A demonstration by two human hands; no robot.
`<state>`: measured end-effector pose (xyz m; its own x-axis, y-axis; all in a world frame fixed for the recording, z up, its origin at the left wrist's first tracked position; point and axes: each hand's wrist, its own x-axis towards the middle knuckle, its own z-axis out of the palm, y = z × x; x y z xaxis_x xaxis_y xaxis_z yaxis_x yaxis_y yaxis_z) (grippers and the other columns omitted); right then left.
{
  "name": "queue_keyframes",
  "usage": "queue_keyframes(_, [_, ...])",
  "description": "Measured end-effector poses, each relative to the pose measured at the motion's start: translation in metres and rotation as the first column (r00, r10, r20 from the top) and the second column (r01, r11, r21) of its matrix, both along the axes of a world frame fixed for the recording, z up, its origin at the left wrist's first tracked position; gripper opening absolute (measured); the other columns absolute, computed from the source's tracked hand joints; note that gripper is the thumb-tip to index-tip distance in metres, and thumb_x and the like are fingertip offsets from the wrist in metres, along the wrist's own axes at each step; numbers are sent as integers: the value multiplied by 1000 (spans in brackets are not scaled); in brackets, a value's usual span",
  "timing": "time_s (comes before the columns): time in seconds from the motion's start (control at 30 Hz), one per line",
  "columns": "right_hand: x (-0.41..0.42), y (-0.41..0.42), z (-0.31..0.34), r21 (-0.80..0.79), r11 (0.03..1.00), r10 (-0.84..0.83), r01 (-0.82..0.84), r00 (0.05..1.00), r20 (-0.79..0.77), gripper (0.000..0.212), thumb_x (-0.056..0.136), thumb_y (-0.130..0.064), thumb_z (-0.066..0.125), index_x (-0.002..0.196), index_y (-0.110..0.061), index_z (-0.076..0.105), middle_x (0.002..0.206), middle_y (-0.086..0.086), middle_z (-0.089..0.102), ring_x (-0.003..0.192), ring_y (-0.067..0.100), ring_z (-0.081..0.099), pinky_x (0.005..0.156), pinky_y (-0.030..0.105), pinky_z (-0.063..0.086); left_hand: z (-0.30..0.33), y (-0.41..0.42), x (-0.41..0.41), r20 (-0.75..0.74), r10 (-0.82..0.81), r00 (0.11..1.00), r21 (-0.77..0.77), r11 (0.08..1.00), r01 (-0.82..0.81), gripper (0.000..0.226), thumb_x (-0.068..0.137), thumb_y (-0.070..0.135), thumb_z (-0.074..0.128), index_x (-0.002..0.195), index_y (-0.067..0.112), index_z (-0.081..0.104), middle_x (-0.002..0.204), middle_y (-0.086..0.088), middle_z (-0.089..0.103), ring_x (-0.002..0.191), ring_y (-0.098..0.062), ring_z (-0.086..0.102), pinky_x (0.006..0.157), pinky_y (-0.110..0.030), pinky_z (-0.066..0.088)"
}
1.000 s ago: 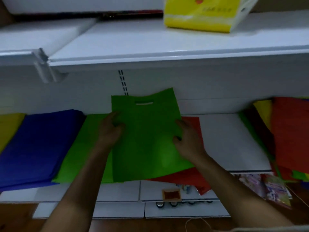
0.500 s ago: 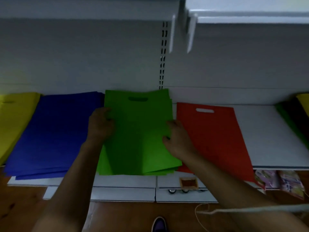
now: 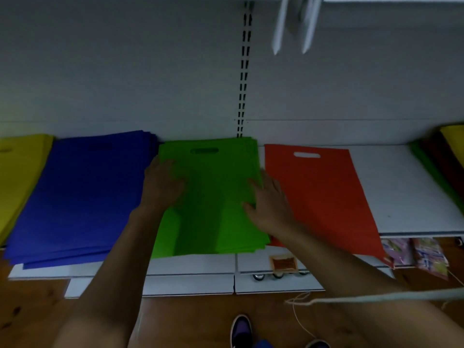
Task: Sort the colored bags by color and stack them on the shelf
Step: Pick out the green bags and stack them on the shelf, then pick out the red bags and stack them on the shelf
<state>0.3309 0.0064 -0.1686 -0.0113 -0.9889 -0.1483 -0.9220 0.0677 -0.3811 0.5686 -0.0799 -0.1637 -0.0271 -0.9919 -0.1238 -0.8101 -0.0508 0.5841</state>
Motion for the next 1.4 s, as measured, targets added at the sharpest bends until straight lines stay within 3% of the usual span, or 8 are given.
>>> queue_keyframes(0.07, [-10,0,6,-36,999,-20,20,1000,7,69,95,-41,52,153,-23,20,163,5,1,148,30,5,120,48,14,12,2,-12,-66,-8,998,-64,998,3,62,87,36,60,139,8,44,147,-18,38,138,-32,31,114,-44,28])
queue_keyframes(0.27, [-54,8,22,-75,996,-53,49,997,-60,69,97,-44,46,154,-21,14,163,6,3,148,30,7,118,45,14,56,1,-84,-181,-99,978,-145,987,73,62,93,45,54,145,16,37,153,-3,32,140,-18,30,116,-31,22])
queue_keyframes(0.63, [-214,53,41,-161,954,-258,254,966,-4,73,98,-48,43,155,-19,9,163,5,3,149,27,6,119,41,10,105,30,-291,-44,-383,923,-293,888,355,60,92,53,51,142,22,42,149,-2,39,135,-21,38,105,-34,30])
queue_keyframes(0.7, [-258,67,43,-140,945,-297,294,955,-1,71,99,-49,39,155,-20,6,163,5,-1,149,26,3,119,41,8,108,39,-336,-51,-420,906,-280,877,391,59,91,54,51,141,23,43,149,-2,39,133,-22,40,106,-33,32])
queue_keyframes(0.8, [-329,91,44,-134,923,-367,362,930,-10,71,100,-50,36,155,-20,6,163,6,-1,149,27,3,119,42,11,112,58,-409,-126,-450,884,-219,882,417,58,90,55,54,140,26,44,147,-2,41,128,-23,46,103,-46,43])
queue_keyframes(1.07, [-478,141,36,-154,819,-552,553,832,52,68,97,-46,45,152,-17,18,161,9,14,146,31,14,117,43,18,91,94,-567,-133,-517,845,-86,856,510,55,90,48,58,137,20,49,142,-4,48,128,-21,46,104,-40,42])
queue_keyframes(1.23, [-542,161,30,-125,762,-639,635,769,14,70,97,-50,43,152,-17,17,161,15,8,147,33,8,117,45,14,76,103,-630,-141,-540,830,-56,841,538,56,90,46,59,137,17,48,140,-7,50,127,-23,47,103,-39,41])
queue_keyframes(1.4, [-583,171,23,0,668,-743,744,668,-29,81,94,-61,39,154,-19,6,160,23,-2,148,38,-3,119,47,6,61,110,-665,-167,-484,859,6,871,492,58,88,43,63,136,15,48,122,-11,59,111,-27,57,93,-35,46])
